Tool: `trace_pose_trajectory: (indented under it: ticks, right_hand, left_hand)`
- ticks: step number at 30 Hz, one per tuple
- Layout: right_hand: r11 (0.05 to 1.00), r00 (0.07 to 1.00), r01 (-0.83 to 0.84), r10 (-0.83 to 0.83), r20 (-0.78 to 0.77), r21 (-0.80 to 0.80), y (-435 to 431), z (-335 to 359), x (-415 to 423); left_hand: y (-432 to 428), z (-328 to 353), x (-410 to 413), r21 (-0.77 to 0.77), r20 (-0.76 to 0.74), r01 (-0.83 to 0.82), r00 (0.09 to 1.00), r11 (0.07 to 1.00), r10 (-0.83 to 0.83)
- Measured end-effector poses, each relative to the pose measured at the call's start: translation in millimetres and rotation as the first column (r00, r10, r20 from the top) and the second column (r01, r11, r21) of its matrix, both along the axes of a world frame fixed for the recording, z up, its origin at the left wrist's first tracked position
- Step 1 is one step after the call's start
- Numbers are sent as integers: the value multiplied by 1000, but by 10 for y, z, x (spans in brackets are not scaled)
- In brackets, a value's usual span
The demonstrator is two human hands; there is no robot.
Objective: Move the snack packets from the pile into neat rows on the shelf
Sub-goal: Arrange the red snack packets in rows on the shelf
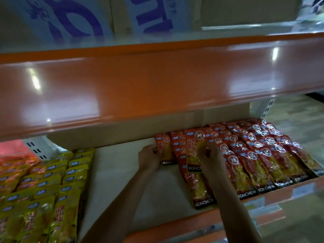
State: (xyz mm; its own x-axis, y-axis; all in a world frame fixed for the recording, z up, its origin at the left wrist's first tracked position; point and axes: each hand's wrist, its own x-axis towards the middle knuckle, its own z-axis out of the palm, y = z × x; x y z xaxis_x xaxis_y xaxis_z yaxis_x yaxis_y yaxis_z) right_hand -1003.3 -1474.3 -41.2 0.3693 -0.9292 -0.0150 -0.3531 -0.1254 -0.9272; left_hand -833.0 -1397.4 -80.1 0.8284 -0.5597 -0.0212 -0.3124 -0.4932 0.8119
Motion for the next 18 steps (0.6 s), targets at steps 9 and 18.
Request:
trace_pose_trajectory:
  ticks: [9, 18]
  right_hand:
    - [994, 994, -106, 106, 11, -11, -156, -29, -6]
    - [957, 958, -276, 282, 60, -84, -36, 36, 204]
  left_hand:
    - [-94, 25, -41, 266, 226, -78, 974, 961, 16]
    - [-23, 383, -402, -310, -149, 125, 973, 943, -178]
